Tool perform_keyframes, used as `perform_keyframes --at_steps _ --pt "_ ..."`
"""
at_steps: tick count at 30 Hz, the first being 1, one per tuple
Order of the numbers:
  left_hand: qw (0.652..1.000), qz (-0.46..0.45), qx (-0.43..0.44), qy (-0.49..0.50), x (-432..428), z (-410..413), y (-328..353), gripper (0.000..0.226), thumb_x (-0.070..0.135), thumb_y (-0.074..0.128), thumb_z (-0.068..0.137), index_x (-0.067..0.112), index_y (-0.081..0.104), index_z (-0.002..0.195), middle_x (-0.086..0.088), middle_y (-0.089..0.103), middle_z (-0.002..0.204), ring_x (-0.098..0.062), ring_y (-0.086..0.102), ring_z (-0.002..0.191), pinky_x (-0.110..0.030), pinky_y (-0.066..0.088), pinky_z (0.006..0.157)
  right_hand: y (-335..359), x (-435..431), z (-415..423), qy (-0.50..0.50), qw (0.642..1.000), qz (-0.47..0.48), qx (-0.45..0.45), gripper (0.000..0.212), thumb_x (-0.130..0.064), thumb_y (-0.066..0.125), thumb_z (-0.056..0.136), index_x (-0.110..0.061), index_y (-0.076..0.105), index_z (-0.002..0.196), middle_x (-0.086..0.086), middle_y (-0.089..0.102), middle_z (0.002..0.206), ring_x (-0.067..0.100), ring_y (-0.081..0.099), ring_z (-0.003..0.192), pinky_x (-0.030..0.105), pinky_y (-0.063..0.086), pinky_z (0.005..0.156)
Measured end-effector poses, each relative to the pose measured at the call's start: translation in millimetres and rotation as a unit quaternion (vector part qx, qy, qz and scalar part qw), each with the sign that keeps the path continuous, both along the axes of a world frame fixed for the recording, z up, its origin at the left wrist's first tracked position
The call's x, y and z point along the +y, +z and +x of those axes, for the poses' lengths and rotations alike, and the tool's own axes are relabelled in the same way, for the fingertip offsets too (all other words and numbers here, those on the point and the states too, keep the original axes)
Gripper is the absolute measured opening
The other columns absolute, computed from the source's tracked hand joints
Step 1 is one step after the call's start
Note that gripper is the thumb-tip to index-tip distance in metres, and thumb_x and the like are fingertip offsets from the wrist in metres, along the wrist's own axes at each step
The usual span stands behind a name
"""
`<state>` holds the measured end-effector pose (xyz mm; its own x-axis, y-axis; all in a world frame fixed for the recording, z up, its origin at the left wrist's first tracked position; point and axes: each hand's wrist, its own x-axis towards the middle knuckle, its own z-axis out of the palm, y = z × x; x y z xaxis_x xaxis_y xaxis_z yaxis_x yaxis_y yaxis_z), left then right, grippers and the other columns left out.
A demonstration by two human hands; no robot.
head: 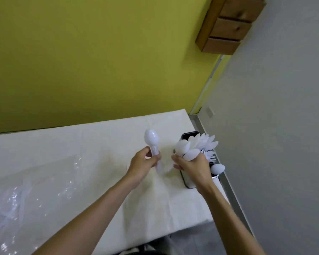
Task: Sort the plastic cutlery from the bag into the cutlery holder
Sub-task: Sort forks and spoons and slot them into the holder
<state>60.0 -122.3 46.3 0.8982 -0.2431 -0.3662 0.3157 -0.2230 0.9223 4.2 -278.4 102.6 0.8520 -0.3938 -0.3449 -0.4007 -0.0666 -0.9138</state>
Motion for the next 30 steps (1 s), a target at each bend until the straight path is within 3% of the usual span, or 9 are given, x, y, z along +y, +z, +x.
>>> perform_keyframes --at_steps 4,7,10,14,18,22,26,28,30 --pt "0.993 -0.110 0.019 -0.041 -43.6 -16.7 19.5 0.008 0.018 0.062 0.091 0.010 0.064 0.093 0.009 0.060 0.074 -0.015 0.061 0.076 -0.030 0.054 0.082 24.0 -55.7 -33.9 -0.072 0.996 0.029 -0.041 0.008 -0.008 0.076 0.080 -0.006 0.074 0.087 0.012 0.076 0.086 0.024 0.074 0.082 0.037 0.060 0.074" --pt "0.986 -0.155 0.047 -0.037 -74.0 -31.6 19.3 0.004 0.017 0.063 0.091 0.014 0.064 0.093 0.003 0.061 0.077 -0.015 0.056 0.075 -0.036 0.050 0.082 15.6 -89.5 -51.2 -0.176 0.980 0.080 -0.045 0.004 -0.001 0.073 0.081 0.001 0.070 0.083 0.013 0.072 0.080 0.024 0.069 0.080 0.028 0.058 0.067" --pt "0.988 -0.146 0.041 -0.001 -96.4 -42.7 12.0 0.012 0.025 0.065 0.087 0.019 0.067 0.097 -0.001 0.065 0.086 -0.014 0.059 0.079 -0.043 0.051 0.089 -0.7 -105.0 -60.2 -0.250 0.960 0.118 -0.036 0.007 0.003 0.067 0.084 -0.001 0.065 0.079 0.015 0.065 0.077 0.018 0.065 0.070 0.019 0.057 0.060" --pt "0.996 -0.085 0.003 0.026 -114.1 -54.9 8.9 0.015 0.033 0.065 0.085 0.020 0.065 0.093 0.000 0.068 0.082 -0.016 0.062 0.078 -0.033 0.051 0.080 -25.1 -113.9 -59.2 -0.297 0.949 0.104 -0.031 0.004 0.001 0.071 0.082 0.001 0.068 0.083 0.017 0.069 0.081 0.018 0.069 0.067 0.023 0.058 0.062" --pt "0.995 0.038 -0.089 -0.025 -123.4 -62.1 5.3 0.011 0.023 0.063 0.090 0.013 0.065 0.092 0.000 0.069 0.085 -0.011 0.062 0.078 -0.018 0.045 0.067 -35.8 -113.2 -55.9 -0.212 0.975 -0.058 0.013 0.013 -0.017 0.079 0.075 -0.007 0.072 0.073 0.004 0.074 0.069 0.015 0.073 0.066 0.030 0.055 0.063" --pt "0.966 0.102 -0.226 -0.069 -131.6 -69.6 7.3 0.009 0.010 0.061 0.090 0.002 0.063 0.094 0.001 0.059 0.085 -0.013 0.050 0.080 -0.019 0.037 0.073 -32.2 -110.1 -57.1 -0.087 0.973 -0.212 0.020 0.025 -0.035 0.076 0.074 -0.013 0.067 0.066 0.003 0.070 0.064 0.016 0.067 0.064 0.032 0.050 0.055" --pt "0.955 0.096 -0.268 -0.084 -129.1 -73.3 2.0 0.020 0.008 0.061 0.088 0.011 0.065 0.108 0.005 0.063 0.101 -0.010 0.054 0.096 -0.017 0.042 0.086 -32.0 -111.2 -58.2 0.043 0.962 -0.270 -0.023 0.031 -0.036 0.071 0.077 -0.011 0.059 0.062 0.009 0.059 0.059 0.018 0.050 0.053 0.025 0.035 0.045" --pt "0.953 0.095 -0.267 -0.105 -124.2 -74.1 -6.1 0.028 0.013 0.063 0.088 0.016 0.061 0.115 0.008 0.061 0.109 -0.007 0.054 0.103 -0.021 0.045 0.090 -38.4 -113.8 -60.9 0.057 0.956 -0.286 -0.028 0.021 -0.037 0.072 0.072 -0.021 0.058 0.072 -0.002 0.056 0.068 0.010 0.051 0.061 0.017 0.037 0.052" --pt "0.952 0.094 -0.269 -0.111 -120.0 -75.2 -10.5 0.034 0.014 0.066 0.087 0.016 0.058 0.120 0.006 0.058 0.113 -0.007 0.054 0.105 -0.020 0.046 0.092 -43.7 -114.4 -66.8 0.045 0.965 -0.258 -0.020 0.038 -0.037 0.075 0.069 -0.030 0.056 0.100 -0.009 0.061 0.093 0.011 0.060 0.082 0.026 0.051 0.069"
